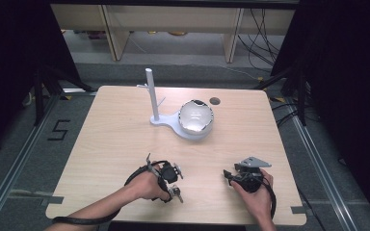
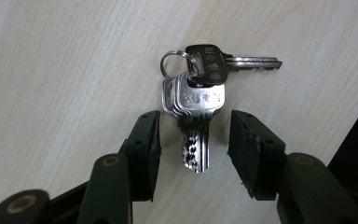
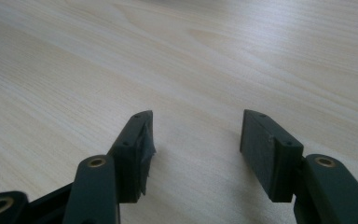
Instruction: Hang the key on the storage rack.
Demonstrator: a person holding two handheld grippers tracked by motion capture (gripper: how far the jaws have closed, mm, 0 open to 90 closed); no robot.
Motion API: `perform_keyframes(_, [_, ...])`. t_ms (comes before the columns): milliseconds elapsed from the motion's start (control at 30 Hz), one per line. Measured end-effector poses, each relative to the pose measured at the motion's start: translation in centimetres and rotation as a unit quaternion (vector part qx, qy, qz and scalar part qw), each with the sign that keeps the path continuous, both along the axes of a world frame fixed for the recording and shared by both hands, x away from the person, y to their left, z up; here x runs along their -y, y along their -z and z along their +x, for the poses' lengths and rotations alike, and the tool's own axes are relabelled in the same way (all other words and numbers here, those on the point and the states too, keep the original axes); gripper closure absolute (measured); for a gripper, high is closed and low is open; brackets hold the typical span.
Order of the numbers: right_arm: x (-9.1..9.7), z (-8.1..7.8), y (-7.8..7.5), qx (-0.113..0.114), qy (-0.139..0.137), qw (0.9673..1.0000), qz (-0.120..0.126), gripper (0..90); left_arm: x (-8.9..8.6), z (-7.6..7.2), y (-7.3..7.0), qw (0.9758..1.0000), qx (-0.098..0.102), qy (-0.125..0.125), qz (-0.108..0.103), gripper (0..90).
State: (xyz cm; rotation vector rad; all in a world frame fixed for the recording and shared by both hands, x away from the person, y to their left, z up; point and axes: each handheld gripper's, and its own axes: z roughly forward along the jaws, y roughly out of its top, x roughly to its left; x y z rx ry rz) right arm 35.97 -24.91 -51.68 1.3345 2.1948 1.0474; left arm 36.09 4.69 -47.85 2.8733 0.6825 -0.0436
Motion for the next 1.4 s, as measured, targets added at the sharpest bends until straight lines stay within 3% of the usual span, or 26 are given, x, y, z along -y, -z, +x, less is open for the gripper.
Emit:
perform_keyframes(100, [0.0, 0.0, 0.0, 0.0, -0.001, 1.0, -0.001, 44.9, 0.2, 0.1, 0.0, 1.0, 0.004, -0.002, 0.001, 57.5])
perform_keyframes(133, [0.0, 0.0, 0.0, 0.0, 0.0, 1.0, 0.0, 44.9, 0.4, 0.2, -0.1, 0.9997, 0.014, 0.012, 0.015, 61.4])
perform_keyframes(200, [0.0, 0.0, 0.0, 0.0, -0.001, 1.0, 0.001, 44.9, 0.4, 0.1, -0.1, 0.9995, 0.017, 0.017, 0.019, 65.6])
perform_keyframes(267, [0.0, 0.0, 0.0, 0.0, -0.001, 1.0, 0.001, 44.8, 0.4, 0.2, -0.1, 0.9995, 0.018, 0.022, 0.016, 71.9])
perform_keyframes(300, [0.0, 0.0, 0.0, 0.0, -0.001, 1.0, 0.0, 44.8, 0.2, 0.2, -0.1, 0.9993, 0.017, 0.032, 0.001, 79.2])
perform_keyframes(600, [-0.1, 0.0, 0.0, -0.004, -0.002, 1.0, 0.001, 44.8, 0.1, 0.0, 0.0, 0.9991, 0.023, 0.036, 0.002, 80.3])
perform_keyframes(800, [-0.1, 0.0, 0.0, -0.004, -0.002, 1.0, 0.002, 44.8, -0.1, 0.0, -0.4, 0.9984, 0.035, 0.042, 0.015, 80.4])
perform_keyframes(1033, [-0.1, 0.0, 0.0, -0.003, -0.003, 1.0, 0.003, 44.8, -0.7, 0.3, -2.3, 0.9984, 0.046, 0.031, 0.012, 80.5])
perform_keyframes(1400, [-0.1, 0.0, 0.0, -0.004, -0.004, 1.0, 0.004, 44.8, -0.9, 0.2, -1.7, 0.9988, 0.033, 0.034, 0.013, 83.4])
